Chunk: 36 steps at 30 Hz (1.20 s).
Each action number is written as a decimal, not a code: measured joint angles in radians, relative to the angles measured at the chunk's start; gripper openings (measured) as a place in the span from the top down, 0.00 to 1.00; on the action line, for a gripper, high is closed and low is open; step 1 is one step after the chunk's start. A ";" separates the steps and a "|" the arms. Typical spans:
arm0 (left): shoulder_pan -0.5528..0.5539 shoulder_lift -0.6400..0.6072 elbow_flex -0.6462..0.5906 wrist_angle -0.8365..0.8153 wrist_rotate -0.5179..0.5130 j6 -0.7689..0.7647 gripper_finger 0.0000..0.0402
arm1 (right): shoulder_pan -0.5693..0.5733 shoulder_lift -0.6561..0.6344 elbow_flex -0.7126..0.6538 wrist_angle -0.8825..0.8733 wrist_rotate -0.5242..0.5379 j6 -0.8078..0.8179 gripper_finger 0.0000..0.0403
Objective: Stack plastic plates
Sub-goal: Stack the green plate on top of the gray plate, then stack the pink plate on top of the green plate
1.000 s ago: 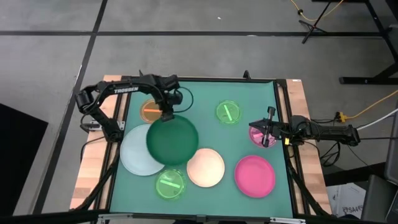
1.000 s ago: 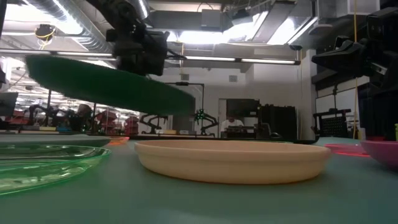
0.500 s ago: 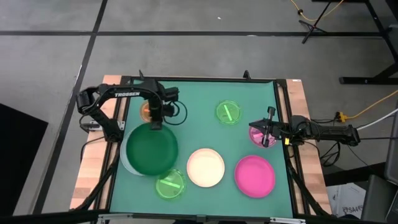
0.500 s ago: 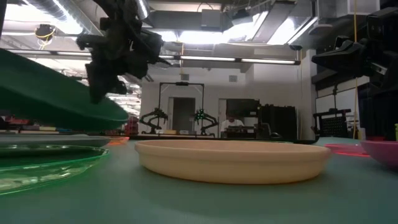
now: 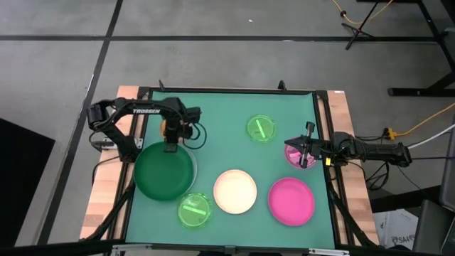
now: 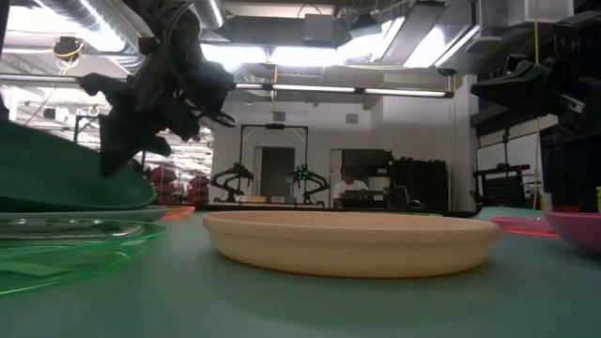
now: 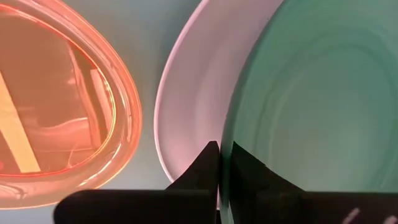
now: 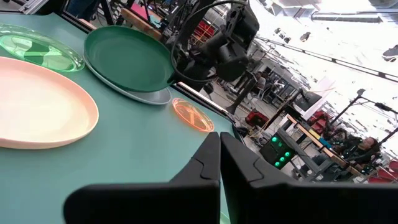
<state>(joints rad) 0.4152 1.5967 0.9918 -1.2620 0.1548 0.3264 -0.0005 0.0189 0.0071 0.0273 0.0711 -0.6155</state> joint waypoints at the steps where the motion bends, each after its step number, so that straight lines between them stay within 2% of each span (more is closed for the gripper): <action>1: 0.000 0.000 -0.006 0.002 -0.004 0.001 0.97 | 0.000 0.000 0.000 0.000 0.000 0.000 1.00; 19: 0.001 0.000 -0.020 0.027 -0.020 -0.012 0.96 | 0.000 0.000 0.000 0.000 0.000 0.000 1.00; 27: 0.002 0.000 -0.020 0.028 -0.127 -0.085 0.81 | 0.000 0.000 0.000 0.000 0.000 0.000 1.00; 32: 0.002 0.000 -0.020 0.029 -0.127 -0.085 0.72 | 0.000 0.000 0.000 0.000 0.000 0.000 1.00; 36: 0.002 0.000 -0.020 0.029 -0.127 -0.085 0.69 | 0.000 0.000 0.000 0.000 0.000 0.000 1.00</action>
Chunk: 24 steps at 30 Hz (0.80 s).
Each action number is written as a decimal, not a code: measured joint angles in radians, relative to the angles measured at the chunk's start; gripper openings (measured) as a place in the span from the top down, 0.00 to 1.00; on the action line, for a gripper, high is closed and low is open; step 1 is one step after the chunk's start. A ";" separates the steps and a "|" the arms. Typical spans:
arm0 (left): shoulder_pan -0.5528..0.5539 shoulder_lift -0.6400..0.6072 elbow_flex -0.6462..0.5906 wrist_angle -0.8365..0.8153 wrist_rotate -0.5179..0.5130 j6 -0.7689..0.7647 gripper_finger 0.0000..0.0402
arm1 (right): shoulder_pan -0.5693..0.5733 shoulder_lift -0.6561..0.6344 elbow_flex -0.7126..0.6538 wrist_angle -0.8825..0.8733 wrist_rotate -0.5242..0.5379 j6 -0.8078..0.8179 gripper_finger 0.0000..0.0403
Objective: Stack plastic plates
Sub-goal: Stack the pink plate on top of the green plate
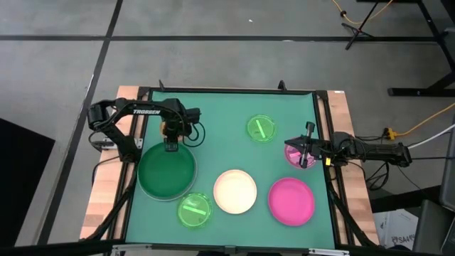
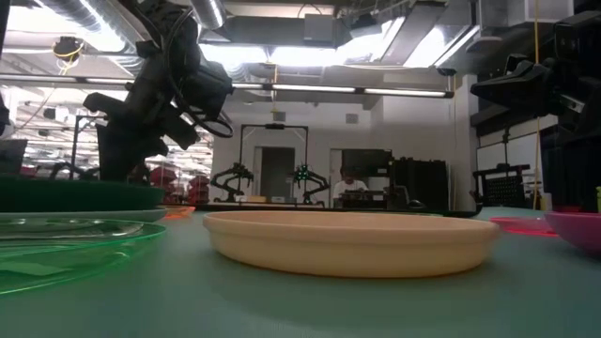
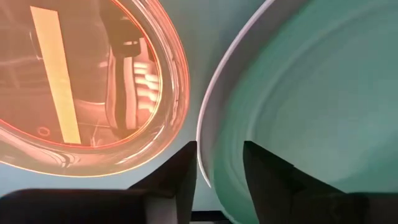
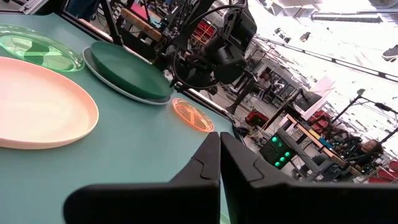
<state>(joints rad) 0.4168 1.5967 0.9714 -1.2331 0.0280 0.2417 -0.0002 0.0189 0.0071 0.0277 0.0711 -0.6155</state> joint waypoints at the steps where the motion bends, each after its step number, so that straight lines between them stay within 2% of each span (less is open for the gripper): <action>1: 0.000 0.000 0.000 0.000 0.000 0.000 0.69 | 0.000 0.000 0.000 0.000 0.000 0.000 1.00; 15: 0.000 0.000 0.006 -0.045 -0.010 -0.057 0.68 | 0.000 0.000 0.000 0.000 0.000 0.000 1.00; 24: 0.000 0.001 0.127 -0.075 -0.009 -0.059 0.68 | 0.000 0.000 0.000 0.001 0.000 0.001 1.00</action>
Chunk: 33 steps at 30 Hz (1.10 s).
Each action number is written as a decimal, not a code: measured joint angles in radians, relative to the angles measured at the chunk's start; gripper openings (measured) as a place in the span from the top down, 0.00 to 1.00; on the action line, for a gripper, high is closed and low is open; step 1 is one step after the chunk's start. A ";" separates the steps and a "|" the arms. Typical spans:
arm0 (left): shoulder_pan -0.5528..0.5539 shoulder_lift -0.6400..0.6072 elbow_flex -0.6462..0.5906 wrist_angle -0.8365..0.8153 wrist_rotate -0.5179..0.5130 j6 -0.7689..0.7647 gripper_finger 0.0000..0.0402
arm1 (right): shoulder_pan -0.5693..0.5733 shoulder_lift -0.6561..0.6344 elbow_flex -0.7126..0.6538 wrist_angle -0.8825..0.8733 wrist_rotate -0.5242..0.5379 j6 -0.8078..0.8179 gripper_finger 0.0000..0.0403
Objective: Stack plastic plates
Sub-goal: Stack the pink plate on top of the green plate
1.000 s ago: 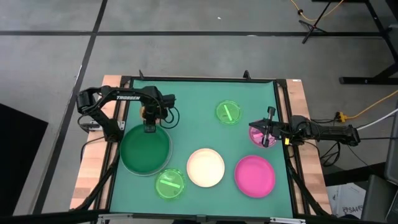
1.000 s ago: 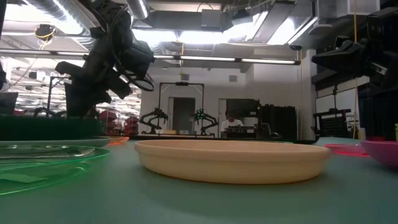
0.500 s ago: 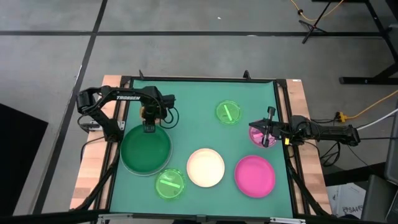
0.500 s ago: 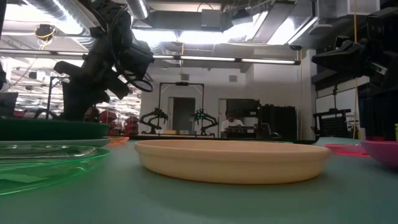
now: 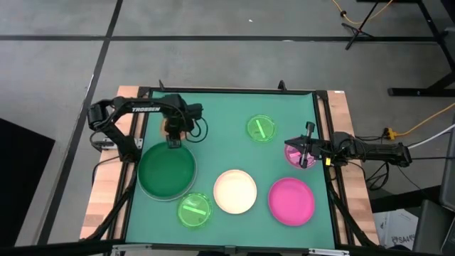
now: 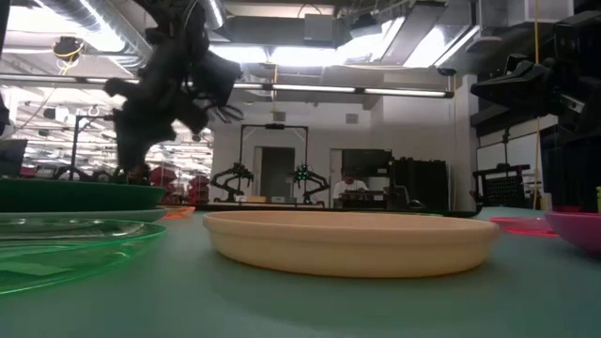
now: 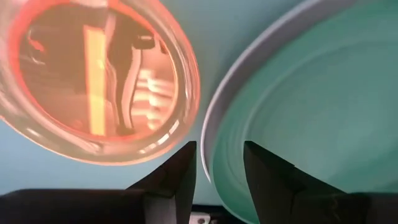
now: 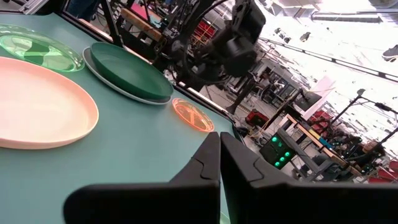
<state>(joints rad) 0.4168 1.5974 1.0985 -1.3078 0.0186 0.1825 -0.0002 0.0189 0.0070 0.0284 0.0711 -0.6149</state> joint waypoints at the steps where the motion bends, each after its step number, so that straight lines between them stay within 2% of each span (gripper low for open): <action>1: 0.000 0.000 0.014 0.012 0.000 0.000 0.68 | 0.000 0.000 0.000 0.003 0.000 0.004 1.00; 5: -0.001 0.000 0.061 0.089 0.001 0.000 0.68 | 0.000 0.000 -0.001 0.031 0.038 0.029 0.98; 10: -0.001 0.000 0.083 0.278 0.002 0.000 0.68 | 0.000 0.000 -0.001 0.045 0.138 0.116 0.86; 18: -0.001 0.000 0.083 0.591 0.002 0.000 0.68 | 0.000 0.000 0.029 0.049 0.146 0.197 0.68; 25: -0.001 0.000 0.083 0.761 0.002 0.003 0.68 | 0.000 0.016 0.099 0.047 0.124 0.200 0.65; 33: -0.001 0.000 0.083 0.787 0.001 0.003 0.68 | 0.000 0.133 0.183 0.045 0.119 0.240 0.65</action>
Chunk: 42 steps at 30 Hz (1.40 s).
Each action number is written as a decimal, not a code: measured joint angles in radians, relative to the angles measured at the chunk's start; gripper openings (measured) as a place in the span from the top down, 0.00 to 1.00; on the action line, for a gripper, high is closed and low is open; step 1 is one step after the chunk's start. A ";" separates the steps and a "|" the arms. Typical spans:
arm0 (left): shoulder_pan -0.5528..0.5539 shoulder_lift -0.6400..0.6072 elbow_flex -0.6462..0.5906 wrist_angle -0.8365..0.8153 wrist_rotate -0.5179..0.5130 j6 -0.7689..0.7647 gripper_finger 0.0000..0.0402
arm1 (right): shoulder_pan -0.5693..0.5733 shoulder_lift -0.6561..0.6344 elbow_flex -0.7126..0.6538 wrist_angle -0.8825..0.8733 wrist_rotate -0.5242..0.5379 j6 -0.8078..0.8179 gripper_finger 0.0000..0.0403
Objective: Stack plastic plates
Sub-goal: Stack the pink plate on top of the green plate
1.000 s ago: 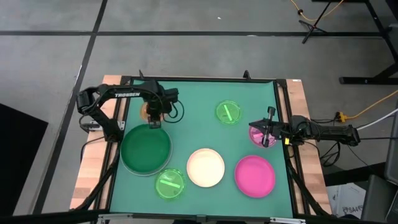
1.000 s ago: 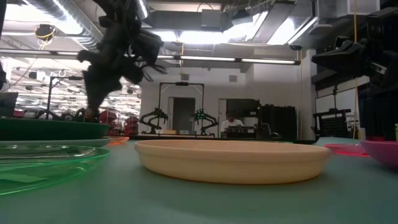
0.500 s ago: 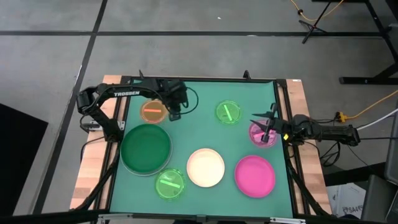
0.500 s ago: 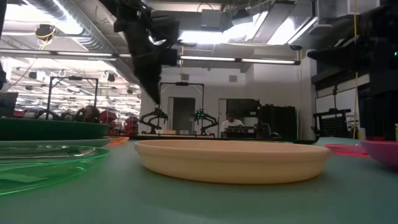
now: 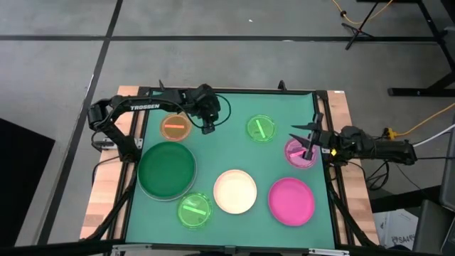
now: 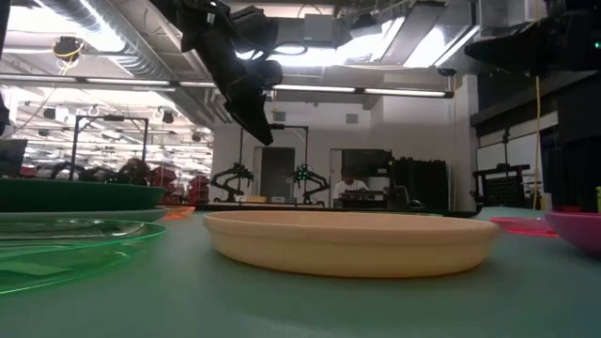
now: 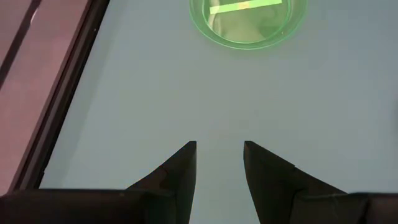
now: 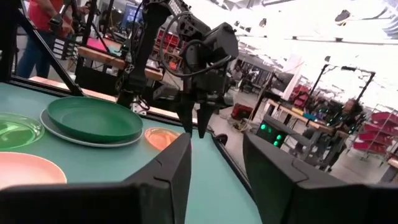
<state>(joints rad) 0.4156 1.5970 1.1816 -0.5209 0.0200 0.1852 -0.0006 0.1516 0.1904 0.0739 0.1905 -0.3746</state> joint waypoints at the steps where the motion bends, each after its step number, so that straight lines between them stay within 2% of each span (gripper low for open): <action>1: 0.000 0.000 0.000 0.000 0.000 0.000 0.68 | 0.000 0.020 0.014 -0.001 -0.001 0.005 0.65; 6: 0.000 0.000 0.000 0.000 0.000 0.000 0.68 | 0.000 0.129 0.091 -0.040 -0.042 0.009 0.65; 20: 0.000 0.000 0.000 0.000 0.000 0.001 0.68 | 0.000 0.418 0.332 -0.334 -0.181 0.011 0.65; 33: 0.000 0.000 0.000 0.000 -0.001 0.001 0.68 | 0.000 0.605 0.352 -0.413 -0.286 0.011 0.65; 42: 0.000 0.000 0.000 -0.001 -0.001 0.001 0.68 | 0.000 0.708 0.352 -0.457 -0.289 0.011 0.65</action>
<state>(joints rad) 0.4156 1.5970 1.1816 -0.5217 0.0193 0.1862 -0.0002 0.8595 0.5426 -0.3834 -0.0986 -0.3637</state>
